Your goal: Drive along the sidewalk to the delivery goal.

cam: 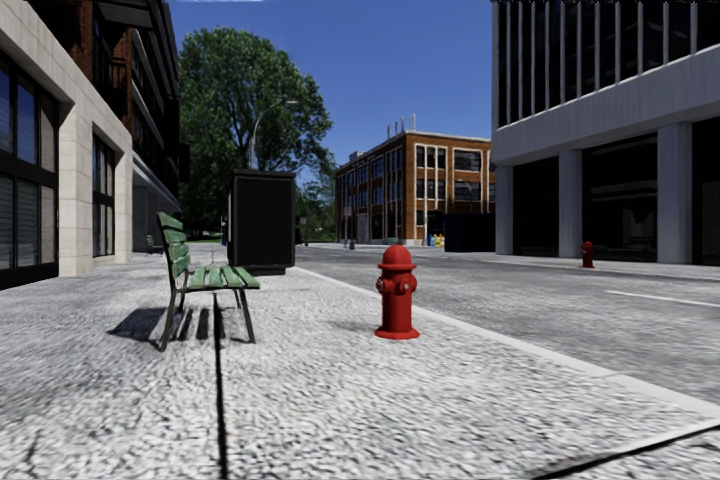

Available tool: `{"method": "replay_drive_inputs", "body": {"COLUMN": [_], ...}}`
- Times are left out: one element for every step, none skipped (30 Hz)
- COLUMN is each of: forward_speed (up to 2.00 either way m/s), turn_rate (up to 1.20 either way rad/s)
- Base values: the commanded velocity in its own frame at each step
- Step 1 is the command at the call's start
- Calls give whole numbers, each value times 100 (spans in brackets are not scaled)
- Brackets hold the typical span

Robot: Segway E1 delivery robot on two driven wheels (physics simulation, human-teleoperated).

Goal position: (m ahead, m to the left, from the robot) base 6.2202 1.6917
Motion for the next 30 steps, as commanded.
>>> {"method": "replay_drive_inputs", "body": {"forward_speed": [177,177,177,177,177,177,177,177,177,177,177,177,177,177,177,177,177,177,177,177,177,177,177,177,177,177,177,177,177,177], "turn_rate": [39,39,39,39,39,39,39,38,36,22,3,3,0,0,0,0,0,0,0,0,0,0,0,0,0,0,0,0,0,0]}}
